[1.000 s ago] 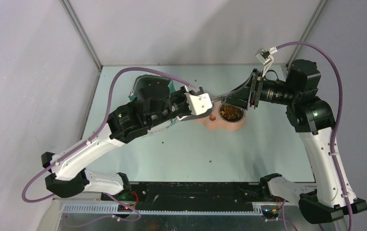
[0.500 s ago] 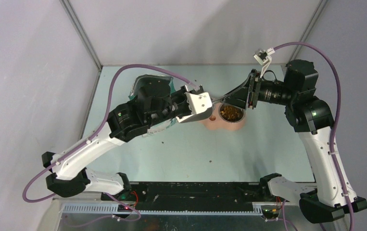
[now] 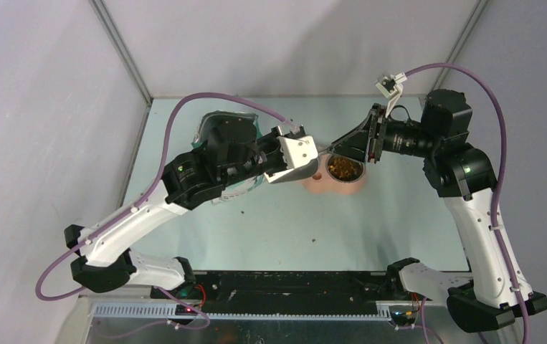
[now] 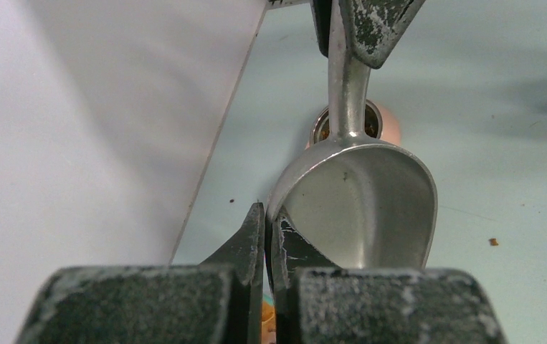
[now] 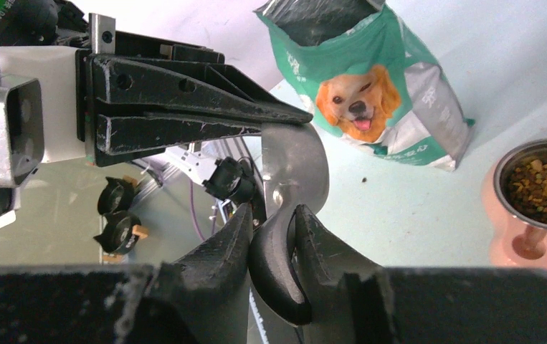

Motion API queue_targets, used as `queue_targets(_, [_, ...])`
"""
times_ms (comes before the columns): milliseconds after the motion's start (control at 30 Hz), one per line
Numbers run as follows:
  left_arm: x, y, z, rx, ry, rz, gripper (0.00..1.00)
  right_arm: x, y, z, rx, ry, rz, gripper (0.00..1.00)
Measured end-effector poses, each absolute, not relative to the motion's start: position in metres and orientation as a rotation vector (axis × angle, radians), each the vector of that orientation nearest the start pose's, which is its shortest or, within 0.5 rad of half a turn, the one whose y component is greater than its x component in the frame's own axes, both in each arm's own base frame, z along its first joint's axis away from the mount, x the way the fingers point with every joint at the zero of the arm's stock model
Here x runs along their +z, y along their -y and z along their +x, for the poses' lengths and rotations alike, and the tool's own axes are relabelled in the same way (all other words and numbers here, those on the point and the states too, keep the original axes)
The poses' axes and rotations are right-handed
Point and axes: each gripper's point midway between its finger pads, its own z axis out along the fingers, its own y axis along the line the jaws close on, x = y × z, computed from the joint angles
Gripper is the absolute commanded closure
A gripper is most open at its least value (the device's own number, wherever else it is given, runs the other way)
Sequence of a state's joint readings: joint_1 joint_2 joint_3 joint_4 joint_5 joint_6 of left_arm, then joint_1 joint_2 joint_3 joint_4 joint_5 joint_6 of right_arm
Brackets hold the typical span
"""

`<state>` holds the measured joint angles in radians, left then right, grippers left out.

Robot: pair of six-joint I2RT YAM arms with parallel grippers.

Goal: Serve the pet food

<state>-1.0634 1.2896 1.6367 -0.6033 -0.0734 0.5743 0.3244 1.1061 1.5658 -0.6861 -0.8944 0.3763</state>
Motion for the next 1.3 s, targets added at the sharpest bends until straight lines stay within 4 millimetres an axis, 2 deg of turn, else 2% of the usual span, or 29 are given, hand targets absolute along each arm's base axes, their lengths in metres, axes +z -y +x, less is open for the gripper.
queue_targets(100, [0.41, 0.321, 0.22, -0.276, -1.295, 1.307, 1.0, 0.435, -0.22, 0.194, 1.275, -1.788, -0.64, 1.0])
queue_targets(133, [0.409, 0.32, 0.22, -0.275, -1.295, 1.307, 0.94, 0.435, -0.22, 0.195, 1.273, -1.787, -0.642, 1.0])
queue_targets(167, [0.409, 0.32, 0.22, -0.273, -1.297, 1.306, 0.86, 0.435, -0.22, 0.195, 1.27, -1.785, -0.645, 1.0])
queue_targets(200, [0.409, 0.32, 0.221, -0.269, -1.298, 1.304, 0.66, 0.434, -0.219, 0.195, 1.266, -1.783, -0.65, 1.0])
queue_targets(233, [0.41, 0.319, 0.221, -0.263, -1.297, 1.305, 0.57, 0.434, -0.219, 0.195, 1.262, -1.78, -0.654, 1.0])
queue_targets(267, [0.41, 0.318, 0.223, -0.249, -1.295, 1.306, 0.43, 0.433, -0.219, 0.196, 1.251, -1.781, -0.659, 1.0])
queue_targets(333, [0.415, 0.309, 0.228, -0.206, -1.303, 1.293, 0.32, 0.428, -0.217, 0.196, 1.229, -1.801, -0.665, 1.0])
queue_targets(367, [0.418, 0.306, 0.231, -0.196, -1.307, 1.285, 0.31, 0.427, -0.216, 0.196, 1.221, -1.808, -0.666, 1.0])
queue_targets(433, [0.434, 0.29, 0.239, -0.176, -1.326, 1.247, 0.26, 0.432, -0.216, 0.199, 1.194, -1.79, -0.686, 1.0])
queue_targets(500, [0.454, 0.269, 0.249, -0.168, -1.355, 1.194, 0.23, 0.445, -0.215, 0.204, 1.153, -1.741, -0.711, 1.0])
queue_targets(600, [0.478, 0.212, 0.274, -0.036, -1.433, 1.049, 0.21, 0.453, -0.209, 0.206, 1.092, -1.726, -0.716, 1.0])
queue_targets(667, [0.482, 0.174, 0.28, 0.043, -1.498, 0.966, 0.2, 0.458, -0.206, 0.206, 1.066, -1.72, -0.719, 1.0])
queue_targets(733, [0.473, 0.15, 0.279, 0.087, -1.572, 0.928, 0.2, 0.467, -0.205, 0.209, 1.045, -1.709, -0.716, 1.0])
queue_targets(867, [0.449, 0.12, 0.285, 0.138, -1.717, 0.855, 0.21, 0.484, -0.211, 0.224, 1.031, -1.682, -0.712, 1.0])
queue_targets(1000, [0.414, 0.106, 0.304, 0.169, -1.852, 0.811, 0.3, 0.491, -0.225, 0.243, 1.031, -1.679, -0.717, 1.0])
queue_targets(1133, [0.383, 0.1, 0.322, 0.149, -1.967, 0.789, 0.51, 0.49, -0.246, 0.249, 1.058, -1.681, -0.757, 1.0])
queue_targets(1167, [0.378, 0.1, 0.325, 0.132, -1.989, 0.782, 0.61, 0.489, -0.251, 0.25, 1.062, -1.682, -0.766, 1.0])
queue_targets(1300, [0.361, 0.102, 0.331, 0.045, -2.052, 0.766, 0.88, 0.496, -0.274, 0.255, 1.072, -1.649, -0.812, 1.0])
